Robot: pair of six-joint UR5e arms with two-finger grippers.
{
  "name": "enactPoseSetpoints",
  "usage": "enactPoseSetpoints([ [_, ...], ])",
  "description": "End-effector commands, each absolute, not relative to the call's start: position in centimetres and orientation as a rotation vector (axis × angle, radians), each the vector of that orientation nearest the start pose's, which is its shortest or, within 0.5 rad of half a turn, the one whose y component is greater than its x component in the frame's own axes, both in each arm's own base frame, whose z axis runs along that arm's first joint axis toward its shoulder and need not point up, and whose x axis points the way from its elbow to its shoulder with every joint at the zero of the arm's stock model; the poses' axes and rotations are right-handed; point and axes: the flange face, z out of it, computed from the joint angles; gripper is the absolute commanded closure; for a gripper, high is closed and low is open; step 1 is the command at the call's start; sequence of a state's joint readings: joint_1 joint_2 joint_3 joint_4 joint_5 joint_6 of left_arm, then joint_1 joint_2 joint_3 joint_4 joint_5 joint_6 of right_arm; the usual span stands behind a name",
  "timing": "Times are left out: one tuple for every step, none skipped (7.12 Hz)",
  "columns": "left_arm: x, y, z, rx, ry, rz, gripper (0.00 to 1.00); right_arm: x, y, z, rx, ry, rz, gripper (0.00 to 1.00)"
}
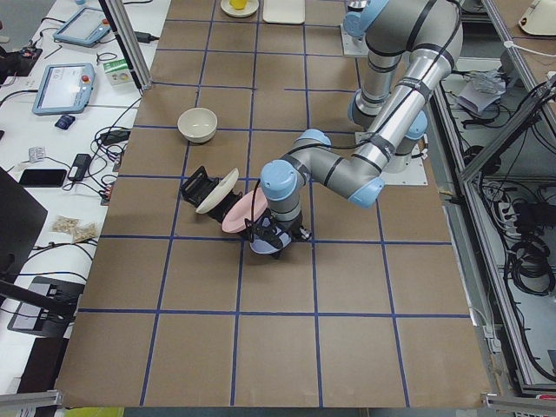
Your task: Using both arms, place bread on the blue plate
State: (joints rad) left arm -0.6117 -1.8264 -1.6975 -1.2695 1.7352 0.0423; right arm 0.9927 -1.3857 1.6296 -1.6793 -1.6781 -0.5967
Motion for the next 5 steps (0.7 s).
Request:
enactPoseSetpoints([
  [39.3, -41.1, 36.3, -1.313, 2.676, 0.228, 1.0, -11.4, -52.4, 40.7, 0.008, 3.115, 0.211, 1.0],
  [39.1, -40.8, 37.4, -1.314, 2.678, 0.253, 1.0, -9.5, -52.5, 40.9, 0.042, 3.107, 0.216, 1.0],
  [39.6, -40.3, 40.1, -1.294, 2.62, 0.231, 1.0, -7.8, -52.4, 41.6, 0.017, 3.111, 0.194, 1.0],
  [39.6, -39.7, 43.3, -1.271, 2.583, 0.282, 1.0, -5.7, -52.2, 42.5, 0.049, 3.102, 0.163, 1.0],
  [38.9, -39.4, 45.8, -1.26, 2.588, 0.287, 1.0, -4.3, -51.9, 42.9, 0.071, 3.102, 0.163, 1.0],
])
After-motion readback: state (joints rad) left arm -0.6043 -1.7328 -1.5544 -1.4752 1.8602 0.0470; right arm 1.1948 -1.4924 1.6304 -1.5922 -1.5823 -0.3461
